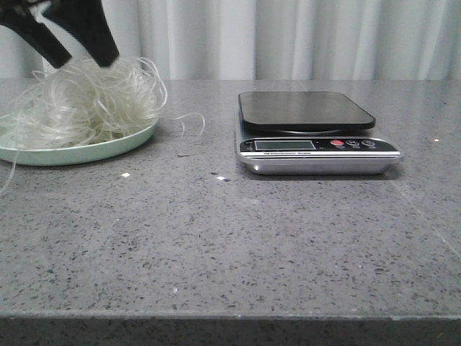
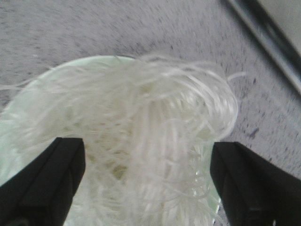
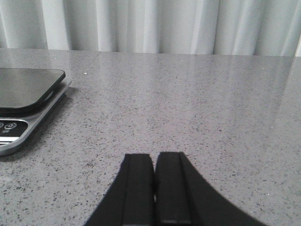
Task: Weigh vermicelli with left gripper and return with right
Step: 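Lower the left gripper into the vermicelli on the green plate and grasp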
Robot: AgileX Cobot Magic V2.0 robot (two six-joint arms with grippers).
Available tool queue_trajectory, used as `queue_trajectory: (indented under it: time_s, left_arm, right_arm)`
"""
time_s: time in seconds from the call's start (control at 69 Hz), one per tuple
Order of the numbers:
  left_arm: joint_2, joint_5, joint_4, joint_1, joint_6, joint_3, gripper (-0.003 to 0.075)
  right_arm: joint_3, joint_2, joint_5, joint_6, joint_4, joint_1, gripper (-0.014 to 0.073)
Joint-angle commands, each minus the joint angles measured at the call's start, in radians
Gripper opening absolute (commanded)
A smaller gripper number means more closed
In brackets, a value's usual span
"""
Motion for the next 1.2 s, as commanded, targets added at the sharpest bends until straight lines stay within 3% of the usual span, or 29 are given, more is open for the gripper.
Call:
queue_trajectory:
  time_s: [0.0, 0.102, 0.247, 0.334, 0.638, 0.899, 1.189]
  left_arm:
    - [-0.013, -0.027, 0.099, -0.046, -0.040, -0.035, 0.0601]
    - [0.012, -0.027, 0.178, -0.059, -0.103, -0.035, 0.0599]
    - [0.047, -0.025, 0.180, -0.059, -0.106, -0.035, 0.0594]
    - [0.058, -0.025, 0.178, -0.059, -0.106, -0.035, 0.0549]
    - [0.062, -0.020, 0.174, -0.059, -0.106, -0.035, 0.0124]
    - [0.062, 0.038, 0.176, -0.059, -0.106, -0.088, 0.0144]
    - [0.058, 0.205, 0.177, -0.059, -0.106, -0.356, 0.0144]
  right_arm:
    - [-0.007, -0.016, -0.082, -0.004, -0.010, -0.006, 0.0152]
    - [-0.007, -0.016, -0.082, -0.004, -0.010, -0.006, 0.0152]
    - [-0.007, -0.016, -0.082, -0.004, -0.010, -0.006, 0.0152]
    - [-0.007, -0.016, -0.082, -0.004, -0.010, -0.006, 0.0152]
    - [-0.007, -0.016, -0.082, -0.004, -0.010, -0.006, 0.0152]
    - [-0.007, -0.016, -0.083, -0.004, -0.010, -0.006, 0.0152]
    - [-0.007, -0.016, -0.083, -0.004, -0.010, -0.006, 0.0152]
